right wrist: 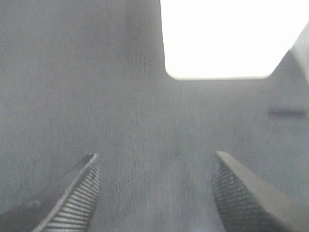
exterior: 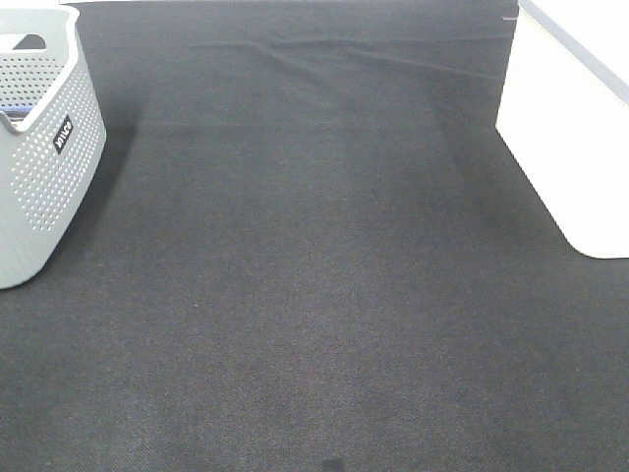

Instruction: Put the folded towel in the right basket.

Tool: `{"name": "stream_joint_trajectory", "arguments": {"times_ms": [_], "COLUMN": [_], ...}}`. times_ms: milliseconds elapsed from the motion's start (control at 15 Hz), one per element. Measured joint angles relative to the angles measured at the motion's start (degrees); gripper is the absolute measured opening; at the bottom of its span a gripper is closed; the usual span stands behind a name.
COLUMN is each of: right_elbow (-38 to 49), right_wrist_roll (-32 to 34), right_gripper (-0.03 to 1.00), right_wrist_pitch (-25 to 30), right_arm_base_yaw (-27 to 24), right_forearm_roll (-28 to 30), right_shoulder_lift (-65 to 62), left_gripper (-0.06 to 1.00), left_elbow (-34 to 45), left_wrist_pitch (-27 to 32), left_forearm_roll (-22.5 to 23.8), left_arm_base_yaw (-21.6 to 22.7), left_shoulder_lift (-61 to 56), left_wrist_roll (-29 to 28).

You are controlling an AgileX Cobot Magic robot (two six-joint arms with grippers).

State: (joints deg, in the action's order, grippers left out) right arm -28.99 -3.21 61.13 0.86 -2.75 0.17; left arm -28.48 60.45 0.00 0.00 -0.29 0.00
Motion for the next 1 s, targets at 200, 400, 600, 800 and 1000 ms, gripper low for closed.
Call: {"name": "stream_joint_trajectory", "arguments": {"times_ms": [200,400,600,800,1000], "right_elbow": [0.17,0.17,0.17,0.17,0.17], "right_wrist_roll": [0.00,0.00,0.00,0.00,0.00], "right_gripper": [0.63,0.63,0.63,0.63,0.63], "right_wrist_pitch": [0.00,0.00,0.00,0.00,0.00], "right_arm_base_yaw": [0.00,0.00,0.00,0.00,0.00], "right_forearm_roll": [0.00,0.00,0.00,0.00,0.00], "right_shoulder_lift": [-0.57,-0.57,-0.57,-0.57,-0.57], "left_gripper": [0.97,0.97,0.97,0.97,0.97], "left_elbow": [0.00,0.00,0.00,0.00,0.00], "left_wrist_pitch": [0.00,0.00,0.00,0.00,0.00], "left_forearm_roll": [0.00,0.00,0.00,0.00,0.00], "left_arm_base_yaw": [0.00,0.00,0.00,0.00,0.00], "left_shoulder_lift": [0.00,0.00,0.00,0.00,0.00], "left_wrist_roll": [0.00,0.00,0.00,0.00,0.00]}}
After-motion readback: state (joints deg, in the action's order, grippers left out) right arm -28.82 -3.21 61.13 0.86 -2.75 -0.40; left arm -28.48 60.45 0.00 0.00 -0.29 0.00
